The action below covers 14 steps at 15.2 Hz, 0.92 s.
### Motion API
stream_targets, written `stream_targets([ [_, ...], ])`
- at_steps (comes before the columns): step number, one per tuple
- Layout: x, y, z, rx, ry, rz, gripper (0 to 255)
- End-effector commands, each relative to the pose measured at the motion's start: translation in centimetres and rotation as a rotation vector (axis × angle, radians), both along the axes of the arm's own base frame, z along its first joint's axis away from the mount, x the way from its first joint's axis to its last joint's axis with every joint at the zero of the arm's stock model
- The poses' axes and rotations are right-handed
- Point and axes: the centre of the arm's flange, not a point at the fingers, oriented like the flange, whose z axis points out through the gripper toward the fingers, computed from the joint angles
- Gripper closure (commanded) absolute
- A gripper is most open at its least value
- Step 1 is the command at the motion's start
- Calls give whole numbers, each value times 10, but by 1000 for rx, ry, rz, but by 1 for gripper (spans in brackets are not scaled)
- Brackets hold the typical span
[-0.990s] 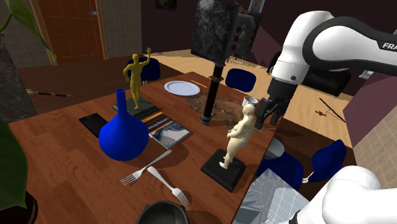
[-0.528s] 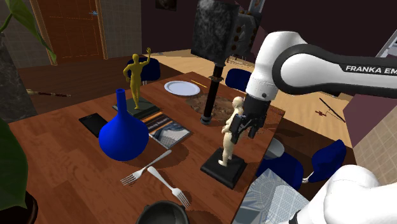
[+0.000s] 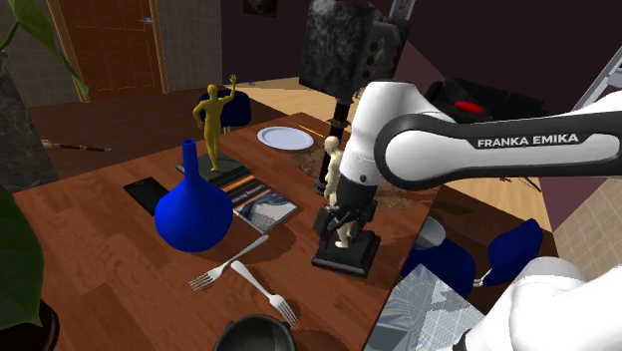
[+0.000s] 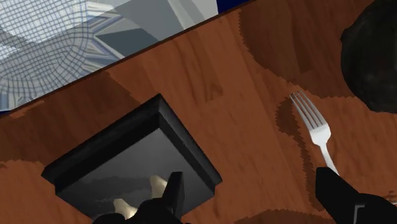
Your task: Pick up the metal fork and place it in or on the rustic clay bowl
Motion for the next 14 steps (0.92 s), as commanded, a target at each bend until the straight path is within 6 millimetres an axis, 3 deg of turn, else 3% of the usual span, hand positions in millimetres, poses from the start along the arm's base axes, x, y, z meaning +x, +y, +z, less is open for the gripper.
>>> stream_targets([
  [1, 5, 22, -21, -5, 19, 2, 0],
  [11, 39, 123, -100, -11, 23, 2, 0],
  [14, 41, 132, -117, -11, 23, 2, 0],
])
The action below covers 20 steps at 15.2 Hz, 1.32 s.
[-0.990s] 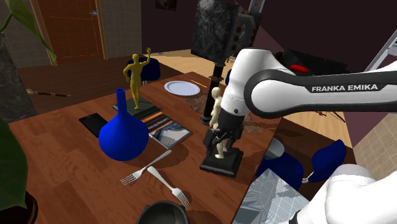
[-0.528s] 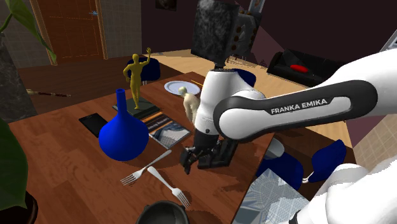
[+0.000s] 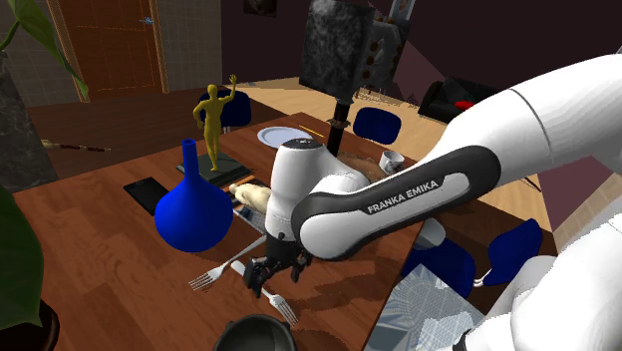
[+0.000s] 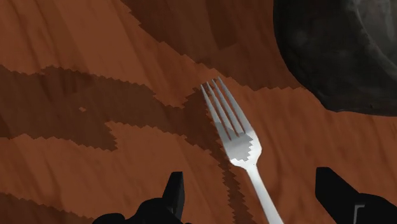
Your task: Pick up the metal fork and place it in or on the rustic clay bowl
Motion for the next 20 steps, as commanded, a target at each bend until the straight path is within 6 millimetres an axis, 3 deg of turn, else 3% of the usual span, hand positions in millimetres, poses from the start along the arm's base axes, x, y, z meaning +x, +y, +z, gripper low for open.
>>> stream_targets([
  [1, 0, 3, -12, 1, 0, 0, 0],
  [6, -2, 5, -36, 1, 0, 0, 0],
  [13, -2, 5, -36, 1, 0, 0, 0],
  [14, -2, 5, -36, 1, 0, 0, 255],
  [20, -2, 6, -36, 1, 0, 0, 255],
])
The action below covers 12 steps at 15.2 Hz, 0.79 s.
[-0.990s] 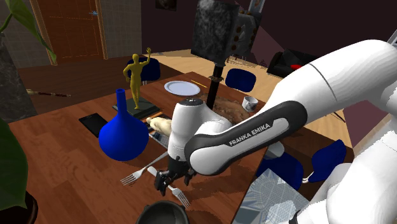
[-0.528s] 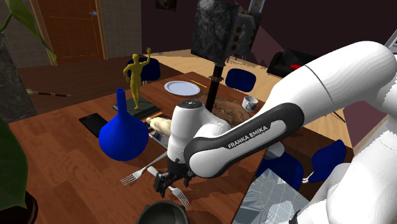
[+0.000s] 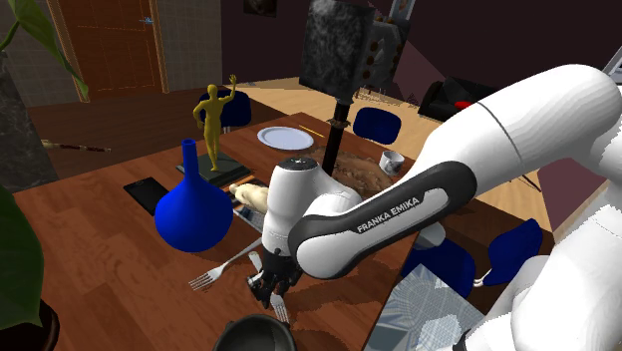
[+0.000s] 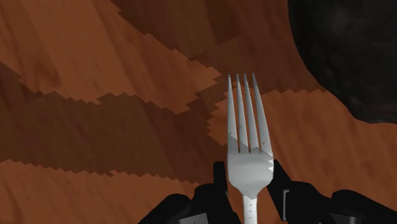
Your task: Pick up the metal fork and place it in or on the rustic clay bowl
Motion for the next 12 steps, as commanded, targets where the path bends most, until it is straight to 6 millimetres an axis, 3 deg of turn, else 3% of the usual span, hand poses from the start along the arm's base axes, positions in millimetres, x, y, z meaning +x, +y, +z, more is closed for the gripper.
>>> stream_targets([
  [1, 0, 0, 0, 0, 0, 0, 255],
  [3, 0, 0, 0, 0, 0, 0, 255],
  [12, 0, 0, 47, 0, 0, 0, 255],
])
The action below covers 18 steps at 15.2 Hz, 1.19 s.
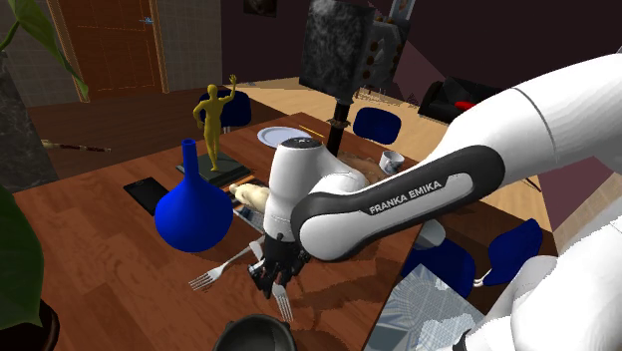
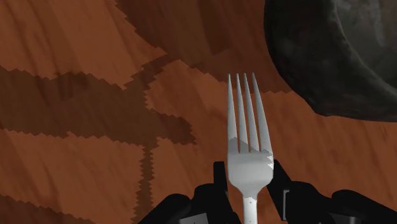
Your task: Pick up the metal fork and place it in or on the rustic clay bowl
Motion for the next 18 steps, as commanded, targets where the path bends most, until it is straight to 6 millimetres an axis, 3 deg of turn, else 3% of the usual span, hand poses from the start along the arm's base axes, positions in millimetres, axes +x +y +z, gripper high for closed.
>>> stream_targets([
  [1, 0, 0, 12, 0, 0, 0, 255],
  [18, 0, 0, 102, 0, 0, 0, 255],
])
